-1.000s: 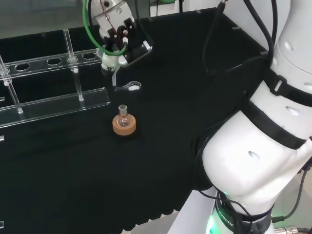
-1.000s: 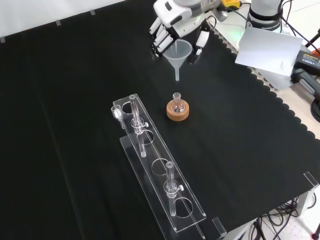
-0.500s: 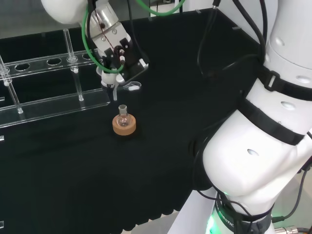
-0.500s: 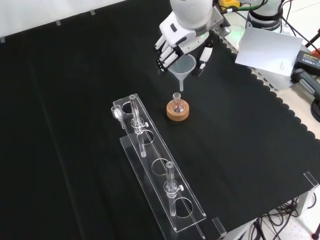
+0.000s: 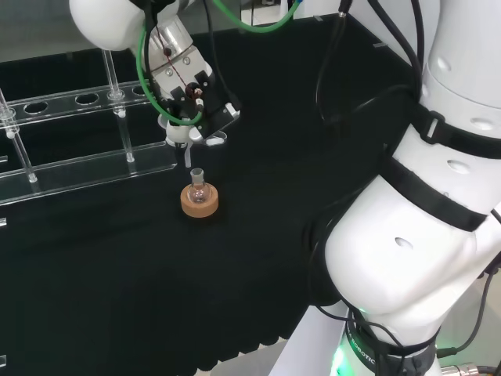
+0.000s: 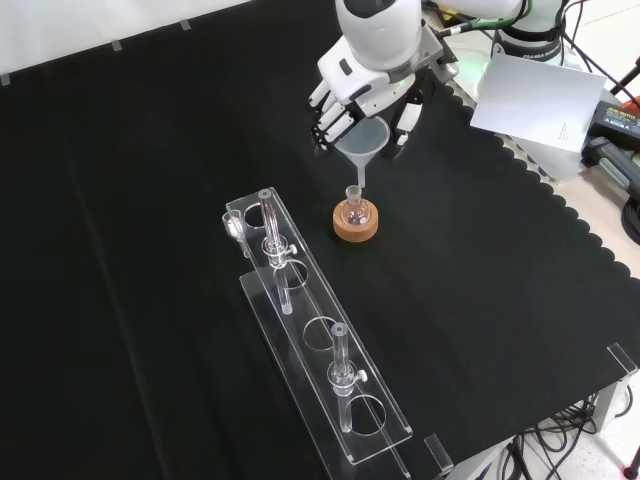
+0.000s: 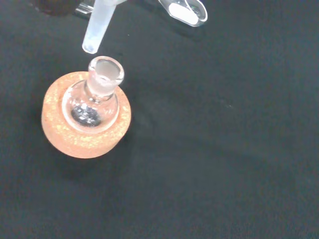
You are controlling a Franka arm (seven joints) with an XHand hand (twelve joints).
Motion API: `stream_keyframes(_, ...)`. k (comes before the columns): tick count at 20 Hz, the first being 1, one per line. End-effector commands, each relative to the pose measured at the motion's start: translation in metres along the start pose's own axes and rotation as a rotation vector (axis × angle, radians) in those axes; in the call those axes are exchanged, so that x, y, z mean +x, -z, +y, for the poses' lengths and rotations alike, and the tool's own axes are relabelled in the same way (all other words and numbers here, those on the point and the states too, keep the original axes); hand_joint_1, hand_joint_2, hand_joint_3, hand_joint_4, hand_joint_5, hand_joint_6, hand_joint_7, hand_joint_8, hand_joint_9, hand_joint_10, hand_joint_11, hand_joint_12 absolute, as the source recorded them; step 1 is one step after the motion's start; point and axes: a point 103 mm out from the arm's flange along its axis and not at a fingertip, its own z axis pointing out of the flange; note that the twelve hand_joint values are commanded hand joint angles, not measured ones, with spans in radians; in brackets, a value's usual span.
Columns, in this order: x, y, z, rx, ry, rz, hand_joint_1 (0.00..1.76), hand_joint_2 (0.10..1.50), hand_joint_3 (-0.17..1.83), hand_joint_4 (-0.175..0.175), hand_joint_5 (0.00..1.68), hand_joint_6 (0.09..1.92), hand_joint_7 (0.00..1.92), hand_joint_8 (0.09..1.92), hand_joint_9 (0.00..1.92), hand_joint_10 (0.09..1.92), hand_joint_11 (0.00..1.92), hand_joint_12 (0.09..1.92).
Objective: Place the funnel on the round-bottom flask.
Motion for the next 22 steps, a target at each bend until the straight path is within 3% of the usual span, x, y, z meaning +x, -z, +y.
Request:
stream_keyframes(1, -0.009, -0.012, 0.011, 0.018, -0.006, 0.015, 0.85, 1.1, -0.17, -0.01, 0.64, 0.52, 0.59, 0.66, 0.87, 0.46, 0.56, 1.25)
stream_keyframes(22, -0.022, -0.026, 0.02, 0.024, -0.023, 0.033, 0.85, 1.11, -0.17, -0.012, 0.64, 0.54, 0.59, 0.67, 0.87, 0.46, 0.57, 1.25)
